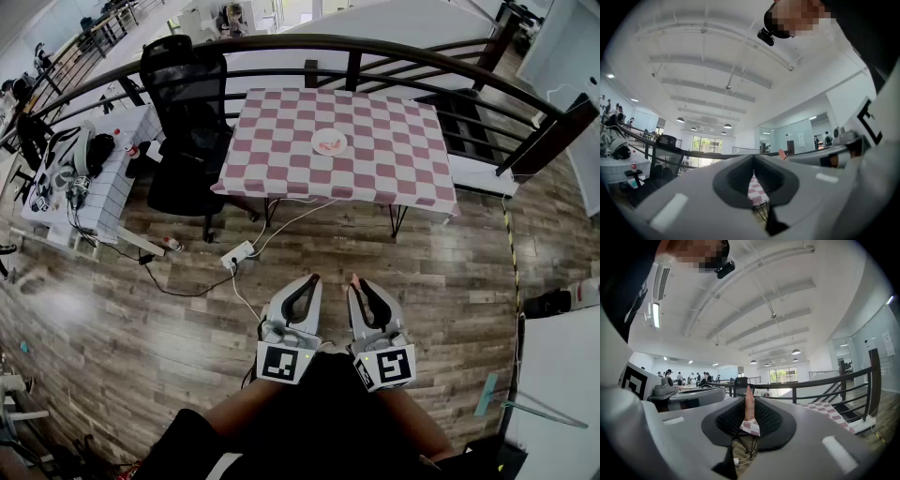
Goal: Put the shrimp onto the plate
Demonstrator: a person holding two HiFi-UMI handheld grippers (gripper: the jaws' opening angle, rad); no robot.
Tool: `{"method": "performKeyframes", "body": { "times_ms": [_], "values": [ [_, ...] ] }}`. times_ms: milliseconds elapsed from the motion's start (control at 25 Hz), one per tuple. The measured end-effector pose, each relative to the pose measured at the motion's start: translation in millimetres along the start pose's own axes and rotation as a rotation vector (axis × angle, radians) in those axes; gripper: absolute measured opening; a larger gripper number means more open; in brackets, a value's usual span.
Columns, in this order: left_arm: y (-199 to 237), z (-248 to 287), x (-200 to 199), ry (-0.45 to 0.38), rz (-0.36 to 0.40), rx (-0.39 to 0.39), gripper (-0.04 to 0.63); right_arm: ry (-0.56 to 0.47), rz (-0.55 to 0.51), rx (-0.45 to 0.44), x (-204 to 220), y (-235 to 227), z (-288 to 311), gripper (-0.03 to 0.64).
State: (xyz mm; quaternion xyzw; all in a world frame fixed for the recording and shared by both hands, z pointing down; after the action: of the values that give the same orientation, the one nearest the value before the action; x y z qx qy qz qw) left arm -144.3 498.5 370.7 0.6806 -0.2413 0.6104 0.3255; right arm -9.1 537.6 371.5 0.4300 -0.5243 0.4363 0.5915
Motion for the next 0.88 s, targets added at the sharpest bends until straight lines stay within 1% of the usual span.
{"method": "performKeyframes", "body": {
  "times_ms": [120, 240, 320, 400, 560, 640, 760, 880],
  "values": [
    [-7, 4, 6, 0.001, 0.002, -0.004, 0.008, -0.013, 0.004, -0.002, 2, -7, -6, 0.06],
    [-2, 7, 9, -0.001, -0.004, -0.047, 0.008, -0.04, 0.025, -0.01, 1, -14, -14, 0.061],
    [3, 8, 9, 0.003, 0.01, -0.073, 0.008, -0.044, 0.039, -0.006, 4, -21, -20, 0.063],
    [4, 9, 10, 0.014, 0.029, -0.077, 0.008, -0.035, 0.061, 0.008, 10, -29, -26, 0.063],
    [-1, 14, 16, 0.043, 0.051, -0.059, 0.008, 0.005, 0.116, 0.046, 28, -44, -35, 0.063],
    [-4, 19, 19, 0.055, 0.059, -0.04, 0.008, 0.017, 0.114, 0.065, 32, -48, -38, 0.063],
    [-11, 30, 26, 0.067, 0.045, -0.003, 0.008, 0.01, 0.093, 0.098, 35, -53, -41, 0.063],
    [-21, 42, 33, 0.083, 0.019, 0.046, 0.008, 0.016, 0.097, 0.126, 36, -62, -41, 0.063]
  ]
}}
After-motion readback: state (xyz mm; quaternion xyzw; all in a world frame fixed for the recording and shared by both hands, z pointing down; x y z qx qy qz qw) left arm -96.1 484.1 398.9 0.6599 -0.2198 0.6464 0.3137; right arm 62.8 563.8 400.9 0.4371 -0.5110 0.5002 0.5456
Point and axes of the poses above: the fingertips, and each gripper's own axes: z forward along the fingers, y to its left, x out of its underside, the point moved 7 cm from there along -z, backward along the fingers, and after that the axes turned 7 degrees about -z, right-handed, at the moved point
